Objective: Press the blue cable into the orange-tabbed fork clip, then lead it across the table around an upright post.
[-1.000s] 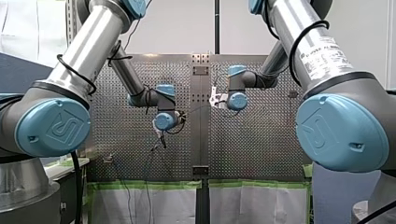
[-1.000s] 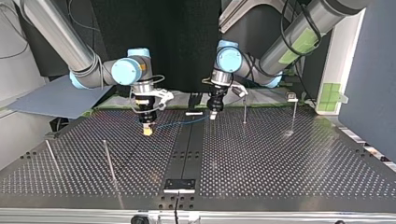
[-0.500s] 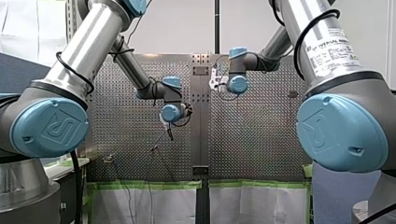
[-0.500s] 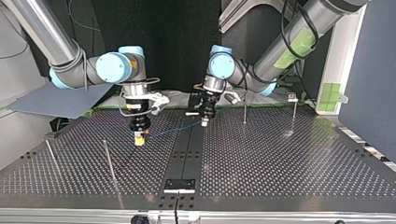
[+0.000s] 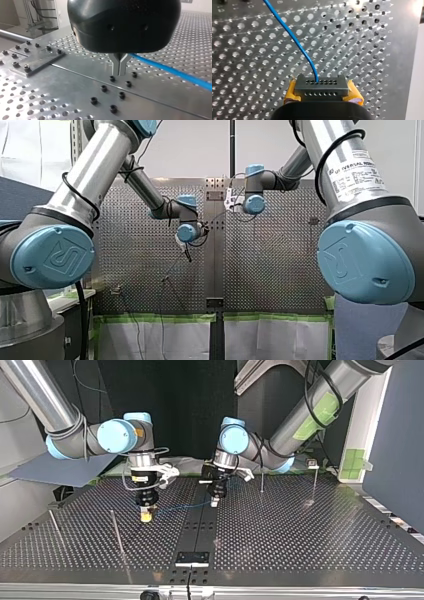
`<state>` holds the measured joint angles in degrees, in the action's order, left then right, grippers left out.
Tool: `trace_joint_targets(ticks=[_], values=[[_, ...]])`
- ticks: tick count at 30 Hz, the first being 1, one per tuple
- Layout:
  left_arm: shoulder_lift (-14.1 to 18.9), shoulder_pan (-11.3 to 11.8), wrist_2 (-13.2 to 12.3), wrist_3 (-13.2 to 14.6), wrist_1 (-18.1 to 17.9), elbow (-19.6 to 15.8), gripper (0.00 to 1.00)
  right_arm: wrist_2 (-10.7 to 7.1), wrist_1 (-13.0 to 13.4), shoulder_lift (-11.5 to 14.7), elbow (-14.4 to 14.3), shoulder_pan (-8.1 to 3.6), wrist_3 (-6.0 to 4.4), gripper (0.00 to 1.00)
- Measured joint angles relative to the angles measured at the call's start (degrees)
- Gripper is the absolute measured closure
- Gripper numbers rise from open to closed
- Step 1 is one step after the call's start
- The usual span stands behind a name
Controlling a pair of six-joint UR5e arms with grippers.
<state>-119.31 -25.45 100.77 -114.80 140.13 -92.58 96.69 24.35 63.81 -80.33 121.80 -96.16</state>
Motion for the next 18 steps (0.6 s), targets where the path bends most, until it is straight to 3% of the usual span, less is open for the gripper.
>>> trace_joint_targets(ticks=[11,18], values=[[2.07,-0.01,-0.18,-0.74,0.95,1.59,1.00,-0.01,-2.32,0.34,2.90,0.20,0.23,1.00],[2.88,-0.12,-1.04,-1.78,2.90,3.92,1.00,0.00,-3.40,1.66,4.66,-0.30,-0.09,1.00]])
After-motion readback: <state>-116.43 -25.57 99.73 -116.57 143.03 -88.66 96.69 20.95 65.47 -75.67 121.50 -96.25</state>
